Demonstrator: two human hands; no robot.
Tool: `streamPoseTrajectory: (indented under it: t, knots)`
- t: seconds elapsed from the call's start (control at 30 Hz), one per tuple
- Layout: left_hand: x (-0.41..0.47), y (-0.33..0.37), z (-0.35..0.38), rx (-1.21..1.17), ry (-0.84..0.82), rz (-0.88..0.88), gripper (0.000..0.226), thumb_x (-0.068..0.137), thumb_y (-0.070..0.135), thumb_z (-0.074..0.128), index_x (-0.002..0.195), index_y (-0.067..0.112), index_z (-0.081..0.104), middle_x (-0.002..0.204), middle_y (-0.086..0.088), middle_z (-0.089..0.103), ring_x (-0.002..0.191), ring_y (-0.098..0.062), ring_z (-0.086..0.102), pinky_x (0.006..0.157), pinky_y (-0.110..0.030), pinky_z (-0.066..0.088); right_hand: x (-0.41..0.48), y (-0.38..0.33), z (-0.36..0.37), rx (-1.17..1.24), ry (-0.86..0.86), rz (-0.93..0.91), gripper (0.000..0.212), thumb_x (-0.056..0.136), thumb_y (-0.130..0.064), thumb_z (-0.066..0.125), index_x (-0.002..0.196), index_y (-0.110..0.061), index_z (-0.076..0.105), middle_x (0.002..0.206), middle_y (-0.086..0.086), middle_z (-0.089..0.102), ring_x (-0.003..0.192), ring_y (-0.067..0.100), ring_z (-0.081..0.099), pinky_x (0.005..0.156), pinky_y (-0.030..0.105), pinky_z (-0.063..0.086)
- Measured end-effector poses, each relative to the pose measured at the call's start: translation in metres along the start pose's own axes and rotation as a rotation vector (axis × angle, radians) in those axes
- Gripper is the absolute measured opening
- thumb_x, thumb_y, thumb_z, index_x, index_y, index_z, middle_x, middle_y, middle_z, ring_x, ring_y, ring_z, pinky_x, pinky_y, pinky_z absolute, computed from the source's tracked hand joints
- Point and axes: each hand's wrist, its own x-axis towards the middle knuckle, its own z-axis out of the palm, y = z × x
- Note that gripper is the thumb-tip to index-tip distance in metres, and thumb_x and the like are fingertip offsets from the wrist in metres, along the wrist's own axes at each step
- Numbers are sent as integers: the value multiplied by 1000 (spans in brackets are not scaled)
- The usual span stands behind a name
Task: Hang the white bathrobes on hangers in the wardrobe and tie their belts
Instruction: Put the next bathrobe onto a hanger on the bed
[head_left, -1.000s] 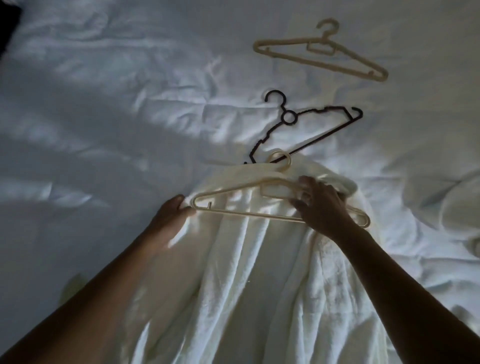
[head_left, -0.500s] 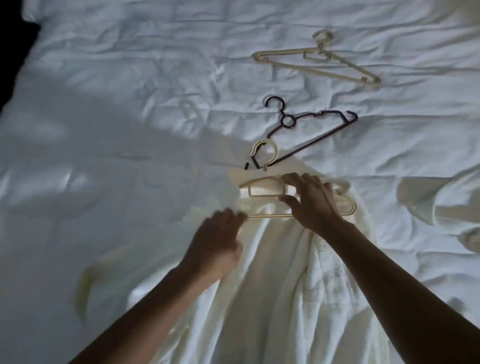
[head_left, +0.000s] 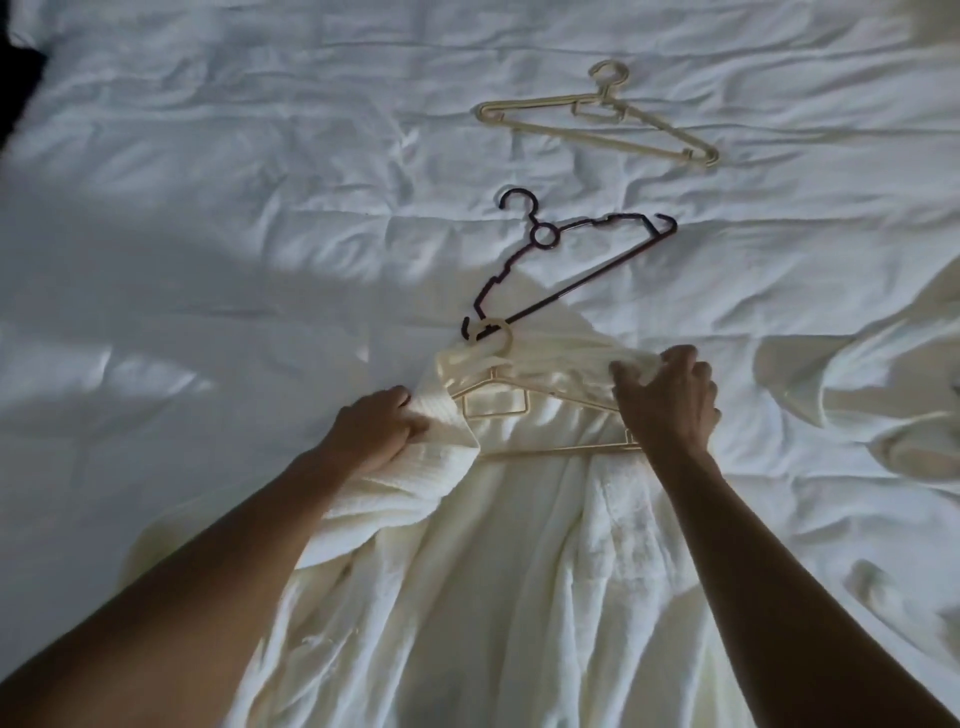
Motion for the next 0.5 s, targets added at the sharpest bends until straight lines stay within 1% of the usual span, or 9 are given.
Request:
streamPoseTrajectory:
  t: [0.03, 0.1, 0.13, 0.2, 0.27, 0.33, 0.4, 0.47, 0.5]
  knots:
    - [0, 0, 4, -16, 3, 30, 25, 98, 47, 57, 99, 23, 53, 106, -5, 65, 103, -31, 62, 85, -40, 47, 2, 7, 3, -82, -69, 13, 53, 85, -47, 63, 122, -13, 45, 124, 14, 53, 117, 39, 50, 96, 54, 41]
    - [-4, 3, 7, -60, 45, 77, 19, 100, 40, 54, 95, 24, 47, 97, -2, 61, 97, -31, 61, 76, -38, 42, 5, 21, 10, -135, -139, 9, 49, 87, -38, 61, 122, -9, 44, 123, 17, 54, 115, 42, 51, 94, 52, 43]
    - [-8, 5, 8, -58, 106, 96, 16, 101, 36, 53, 95, 23, 46, 96, -2, 60, 96, -32, 61, 74, -38, 41, 9, 27, 12, -103, -156, -5, 44, 87, -32, 60, 121, -8, 45, 121, 18, 56, 113, 42, 53, 92, 50, 44]
    - [-14, 5, 7, -20, 277, 114, 12, 100, 30, 54, 101, 21, 47, 99, -8, 62, 97, -37, 62, 78, -42, 46, 21, 34, 3, -21, -178, -17, 35, 86, -20, 60, 118, -8, 52, 116, 19, 63, 108, 41, 58, 86, 40, 45]
    - [-21, 1, -2, 18, 419, 120, 14, 98, 26, 58, 108, 19, 53, 100, -10, 62, 98, -38, 62, 83, -47, 49, 31, 42, -19, -5, -150, -28, 33, 83, -11, 62, 116, -11, 61, 114, 16, 69, 110, 37, 62, 87, 35, 46]
    - [-26, -5, -12, 126, 547, 182, 21, 90, 19, 67, 109, 16, 58, 93, -9, 61, 88, -38, 62, 75, -48, 48, 34, 48, -44, 6, -54, -68, 38, 80, -3, 60, 116, -13, 67, 114, 15, 70, 111, 34, 63, 93, 33, 48]
    - [-32, -5, -19, 262, 635, 260, 26, 83, 13, 73, 106, 16, 61, 85, -8, 60, 77, -37, 61, 66, -45, 47, 25, 45, -68, 21, 29, -125, 37, 79, -6, 53, 111, -11, 71, 109, 17, 71, 105, 37, 63, 93, 35, 49]
    - [-37, 2, -24, 286, 648, 293, 25, 82, 11, 72, 105, 16, 63, 85, -8, 62, 76, -37, 61, 65, -44, 47, 9, 38, -86, 19, 57, -170, 39, 80, -21, 40, 96, -6, 72, 96, 22, 70, 92, 42, 63, 87, 42, 51]
    - [-39, 6, -24, 274, 649, 291, 23, 83, 10, 71, 105, 16, 64, 85, -8, 62, 76, -37, 61, 66, -44, 47, -2, 35, -92, 37, 51, -220, 42, 81, -26, 35, 89, -4, 70, 88, 23, 68, 85, 43, 62, 81, 45, 52]
